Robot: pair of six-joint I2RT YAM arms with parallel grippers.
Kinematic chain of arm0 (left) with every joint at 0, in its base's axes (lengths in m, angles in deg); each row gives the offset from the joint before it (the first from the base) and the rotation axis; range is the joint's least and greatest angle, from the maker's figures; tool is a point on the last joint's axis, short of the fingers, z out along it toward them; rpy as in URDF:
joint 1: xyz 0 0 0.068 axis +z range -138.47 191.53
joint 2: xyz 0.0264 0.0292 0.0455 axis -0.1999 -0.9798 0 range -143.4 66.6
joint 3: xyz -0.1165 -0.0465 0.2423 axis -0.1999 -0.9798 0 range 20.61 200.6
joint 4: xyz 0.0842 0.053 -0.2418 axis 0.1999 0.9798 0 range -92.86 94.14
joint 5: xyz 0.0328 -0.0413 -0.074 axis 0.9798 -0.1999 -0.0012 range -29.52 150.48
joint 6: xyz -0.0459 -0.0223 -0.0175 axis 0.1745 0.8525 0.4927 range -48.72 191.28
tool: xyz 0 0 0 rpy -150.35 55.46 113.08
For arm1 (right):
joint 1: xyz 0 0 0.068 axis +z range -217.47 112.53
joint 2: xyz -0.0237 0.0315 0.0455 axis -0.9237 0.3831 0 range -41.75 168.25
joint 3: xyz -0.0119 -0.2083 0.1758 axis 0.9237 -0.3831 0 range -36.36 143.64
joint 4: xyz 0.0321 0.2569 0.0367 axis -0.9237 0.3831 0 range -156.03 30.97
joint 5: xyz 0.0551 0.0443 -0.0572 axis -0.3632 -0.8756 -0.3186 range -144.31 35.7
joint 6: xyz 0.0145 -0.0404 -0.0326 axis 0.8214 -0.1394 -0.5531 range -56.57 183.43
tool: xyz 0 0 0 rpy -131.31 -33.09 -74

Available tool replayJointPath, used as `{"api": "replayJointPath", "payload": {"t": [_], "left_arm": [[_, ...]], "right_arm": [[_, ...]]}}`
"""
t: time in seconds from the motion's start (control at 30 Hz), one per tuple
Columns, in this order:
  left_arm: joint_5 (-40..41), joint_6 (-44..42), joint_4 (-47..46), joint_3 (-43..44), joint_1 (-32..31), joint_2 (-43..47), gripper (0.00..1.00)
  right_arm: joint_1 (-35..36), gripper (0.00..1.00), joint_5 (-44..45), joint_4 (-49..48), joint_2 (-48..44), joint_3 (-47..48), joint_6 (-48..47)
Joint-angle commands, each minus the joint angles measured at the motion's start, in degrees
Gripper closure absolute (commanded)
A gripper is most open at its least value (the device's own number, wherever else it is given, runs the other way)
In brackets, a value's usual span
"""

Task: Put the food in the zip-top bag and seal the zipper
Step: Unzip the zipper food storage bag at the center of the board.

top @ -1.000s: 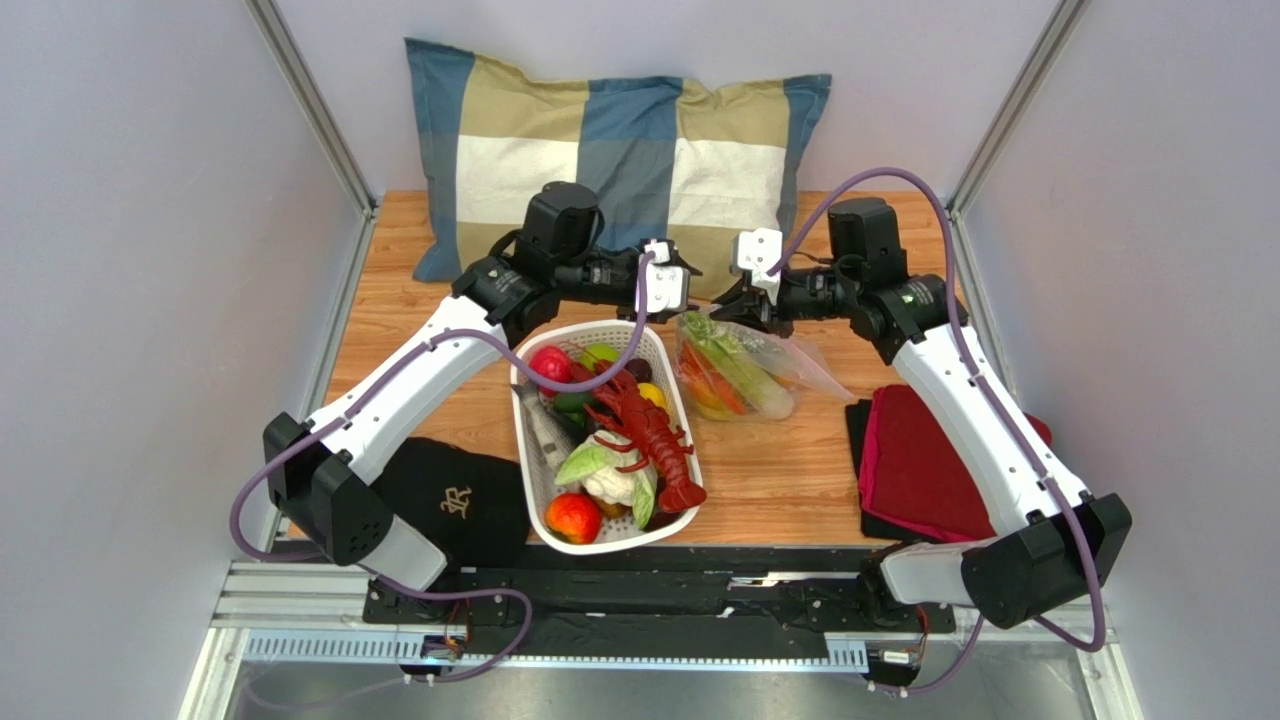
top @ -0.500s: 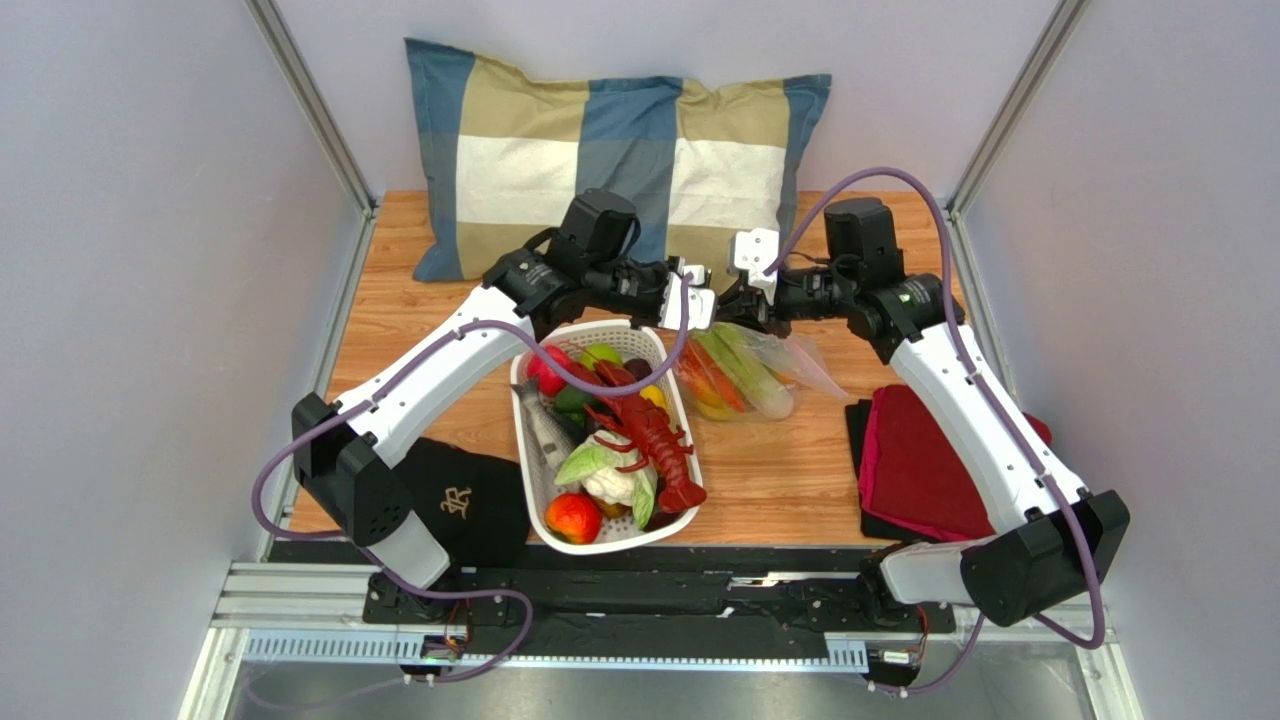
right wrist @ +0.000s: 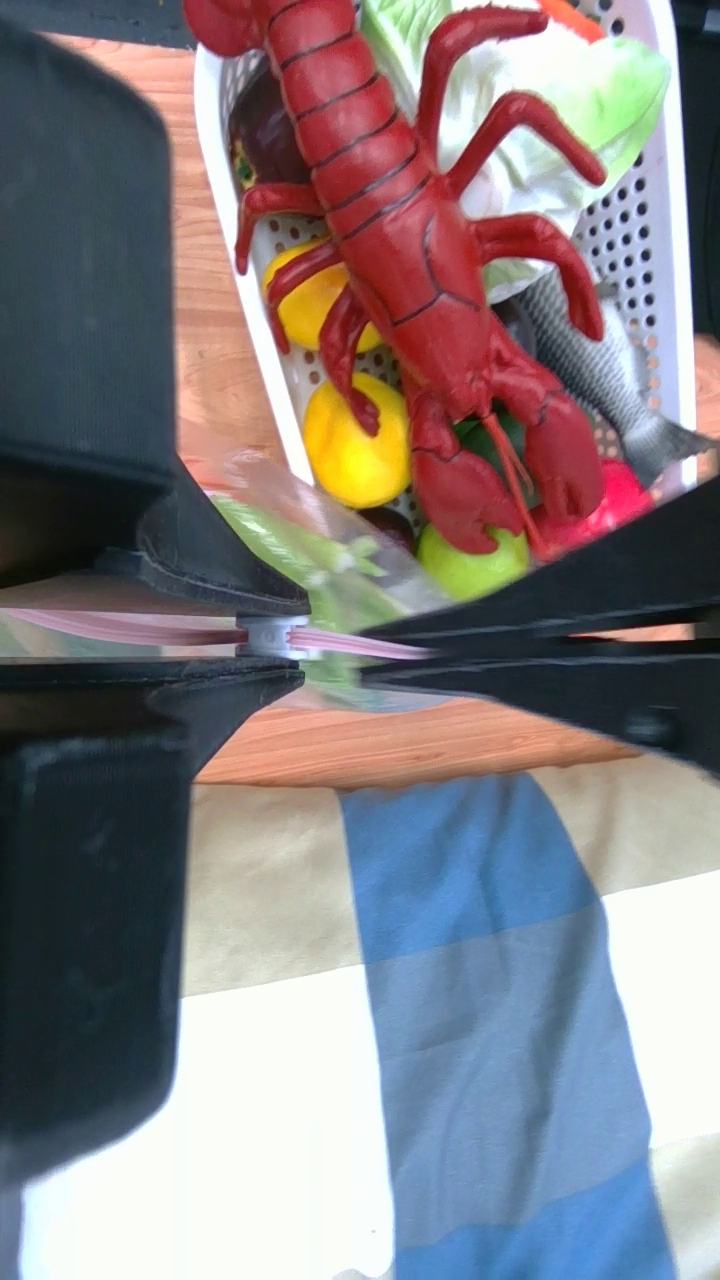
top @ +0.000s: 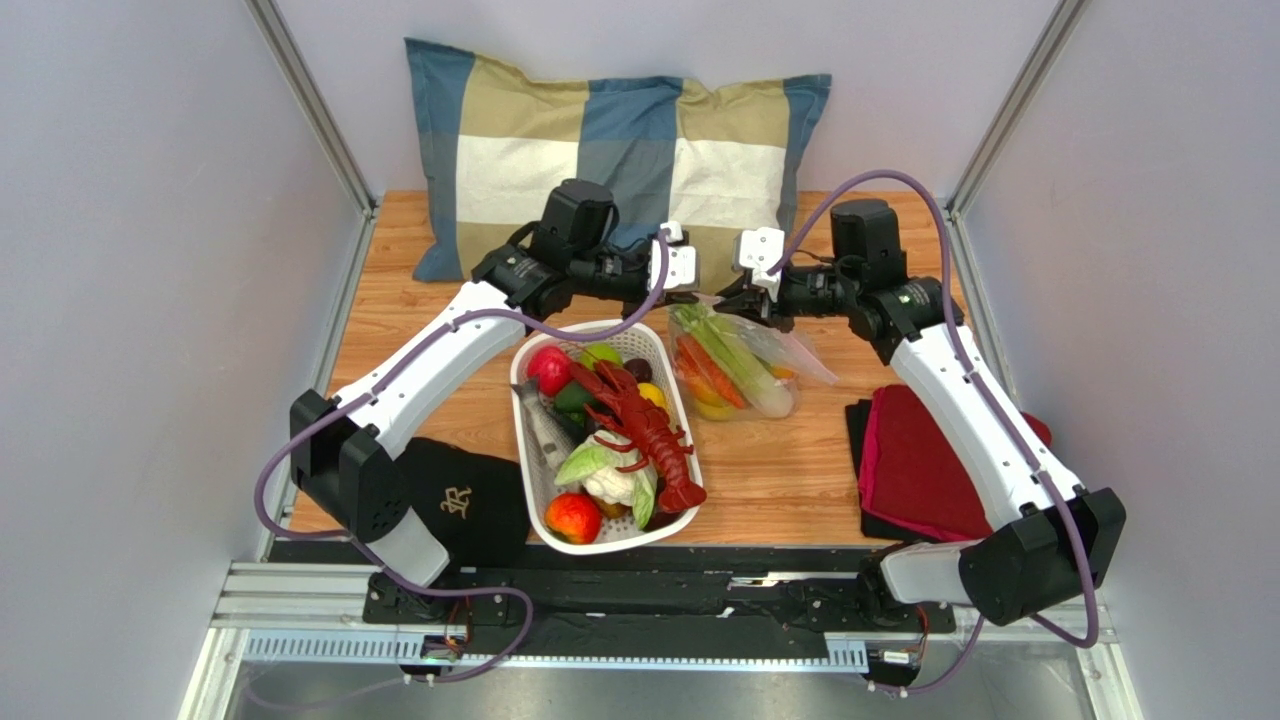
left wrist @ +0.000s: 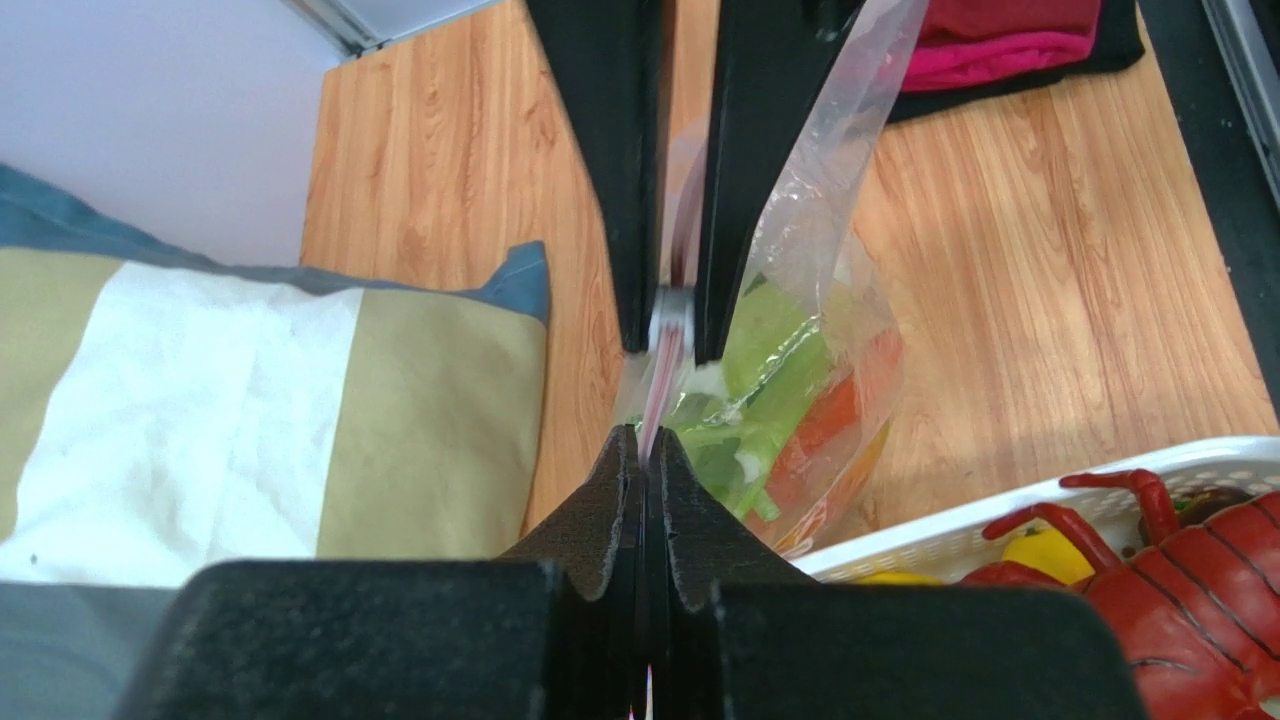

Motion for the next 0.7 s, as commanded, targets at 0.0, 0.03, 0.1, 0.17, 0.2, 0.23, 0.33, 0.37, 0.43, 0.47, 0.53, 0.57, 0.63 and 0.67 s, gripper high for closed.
{"api": "replayJointPath", "payload": {"t": [0.0,0.03,0.1,0.17,0.2,0.23,0.33,0.37,0.43,0.47,0.53,0.57,0.63,0.67], "left_arm": [[-2.97,6.41,-9.74,-1.04,3.18,6.37,1.00],[-2.97,6.59,-10.19,-1.57,3.44,7.07,1.00],[-3.05,7.03,-10.71,-2.45,3.88,7.43,1.00],[-2.88,7.21,-11.07,-3.06,4.67,7.96,1.00],[-2.88,7.47,-11.59,-3.24,4.93,8.04,1.00],[-2.79,7.30,-11.68,-3.42,5.11,8.13,1.00],[-2.70,7.30,-12.39,-4.21,5.99,8.92,1.00],[-2.70,7.38,-12.47,-4.56,6.43,9.10,1.00],[-2.70,7.30,-12.65,-4.91,6.87,9.36,1.00],[-2.62,7.21,-12.48,-5.17,7.13,9.45,1.00],[-2.61,7.21,-12.48,-5.35,7.40,9.63,1.00],[-2.61,7.12,-12.39,-5.44,7.49,9.63,1.00],[-2.44,6.86,-12.21,-5.61,7.66,9.54,1.00],[-2.44,6.68,-12.04,-5.61,7.75,9.63,1.00]], "right_arm": [[-3.62,1.00,1.55,3.46,0.02,-1.69,-2.55],[-3.97,1.00,1.55,4.00,-0.16,-1.87,-3.17],[-5.55,1.00,1.46,6.36,-0.59,-1.95,-5.01],[-7.04,1.00,1.46,8.38,-0.95,-2.04,-6.59],[-7.57,1.00,1.55,10.14,-1.21,-2.13,-7.47],[-8.10,1.00,1.99,11.02,-1.73,-2.22,-8.87],[-10.82,1.00,2.43,14.36,-2.88,-2.57,-11.51],[-12.39,1.00,2.69,15.16,-3.06,-2.74,-12.13],[-14.07,1.00,2.96,17.00,-3.58,-2.92,-13.19],[-15.73,1.00,3.04,17.70,-3.93,-3.10,-14.50],[-17.24,1.00,3.22,19.20,-4.37,-3.80,-15.56],[-18.72,1.00,3.22,19.64,-4.64,-4.15,-16.79],[-19.09,1.00,3.13,21.14,-4.90,-4.33,-17.67],[-21.53,1.00,2.96,21.31,-5.34,-4.24,-17.94]]}}
